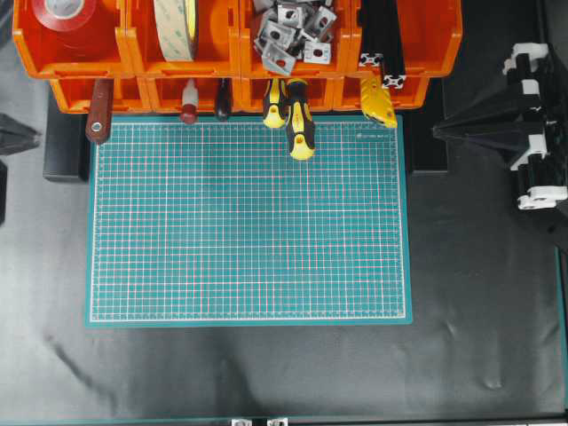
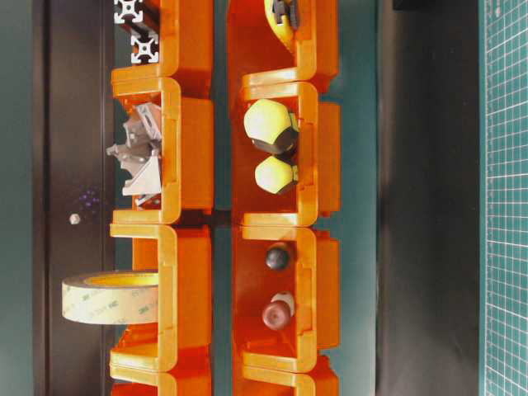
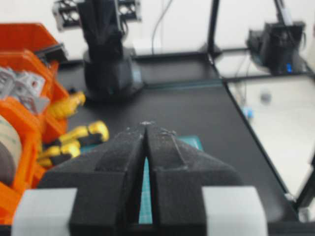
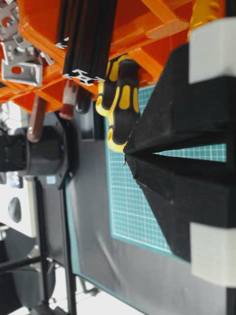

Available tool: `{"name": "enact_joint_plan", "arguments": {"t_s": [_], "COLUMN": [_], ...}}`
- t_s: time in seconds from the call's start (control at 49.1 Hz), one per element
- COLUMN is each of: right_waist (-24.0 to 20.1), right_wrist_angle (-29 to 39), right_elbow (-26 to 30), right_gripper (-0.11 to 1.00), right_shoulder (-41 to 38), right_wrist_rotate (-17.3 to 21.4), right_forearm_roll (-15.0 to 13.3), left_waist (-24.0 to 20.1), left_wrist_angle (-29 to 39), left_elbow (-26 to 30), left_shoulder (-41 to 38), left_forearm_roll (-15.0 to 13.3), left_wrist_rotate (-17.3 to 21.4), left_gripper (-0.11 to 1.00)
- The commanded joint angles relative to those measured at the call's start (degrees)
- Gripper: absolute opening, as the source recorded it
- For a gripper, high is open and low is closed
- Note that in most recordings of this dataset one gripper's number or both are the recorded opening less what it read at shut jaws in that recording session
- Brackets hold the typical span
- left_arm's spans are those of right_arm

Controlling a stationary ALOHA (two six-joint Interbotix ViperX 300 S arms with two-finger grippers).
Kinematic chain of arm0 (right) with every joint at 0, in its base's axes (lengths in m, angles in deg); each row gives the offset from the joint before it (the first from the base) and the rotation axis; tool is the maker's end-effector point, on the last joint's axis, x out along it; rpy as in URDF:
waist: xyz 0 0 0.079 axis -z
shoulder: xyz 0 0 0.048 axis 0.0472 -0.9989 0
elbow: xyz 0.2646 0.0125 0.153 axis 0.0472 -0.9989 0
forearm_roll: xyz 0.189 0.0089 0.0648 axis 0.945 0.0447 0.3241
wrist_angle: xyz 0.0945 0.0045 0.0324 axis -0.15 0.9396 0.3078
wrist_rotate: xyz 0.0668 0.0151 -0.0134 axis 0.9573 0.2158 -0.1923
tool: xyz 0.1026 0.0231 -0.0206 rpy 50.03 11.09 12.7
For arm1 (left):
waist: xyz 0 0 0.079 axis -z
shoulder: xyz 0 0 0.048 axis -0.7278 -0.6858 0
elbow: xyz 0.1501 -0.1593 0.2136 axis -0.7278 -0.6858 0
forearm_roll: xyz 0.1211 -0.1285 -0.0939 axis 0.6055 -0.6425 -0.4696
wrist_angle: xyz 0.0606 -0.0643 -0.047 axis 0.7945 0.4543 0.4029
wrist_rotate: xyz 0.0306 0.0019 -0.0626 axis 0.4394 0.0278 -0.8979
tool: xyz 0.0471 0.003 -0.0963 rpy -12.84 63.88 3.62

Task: Pick red screwdriver from container rack with left arm.
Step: 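Start moving the left gripper from rest toward the orange rack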

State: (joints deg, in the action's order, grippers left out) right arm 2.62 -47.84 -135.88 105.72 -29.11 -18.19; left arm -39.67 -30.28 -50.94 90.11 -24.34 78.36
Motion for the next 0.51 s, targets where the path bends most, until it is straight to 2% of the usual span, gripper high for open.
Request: {"name": "enact_joint_plan", "arguments": {"t_s": [0.0,0.204,0.346,0.428,0.489], "right_waist": [0.00,0.53,0.79,0.79,0.79], "right_wrist_angle": [-0.79,-0.79,-0.79,-0.79,-0.53], "right_elbow": [2.20,2.55,2.72,2.90,2.99], "right_gripper": [0.00,0.00,0.00,0.00,0.00], "right_shoulder": [-0.09,0.70,0.88,0.97,1.32], "right_wrist_rotate": [0.26,0.26,0.26,0.26,0.26], "right_forearm_roll": [0.18,0.70,0.70,0.70,0.70], "left_waist": [1.49,4.22,6.15,7.03,8.26], "left_wrist_angle": [5.89,23.47,25.84,26.98,30.41], "left_elbow": [5.27,14.59,18.19,19.25,20.30], "left_shoulder": [-1.32,-6.42,-9.93,-12.13,-14.85], "left_forearm_roll": [0.18,0.44,1.58,2.29,2.29], "left_wrist_rotate": [0.00,0.09,0.88,2.81,4.75], "left_gripper": [0.00,0.00,0.00,0.00,0.00]}}
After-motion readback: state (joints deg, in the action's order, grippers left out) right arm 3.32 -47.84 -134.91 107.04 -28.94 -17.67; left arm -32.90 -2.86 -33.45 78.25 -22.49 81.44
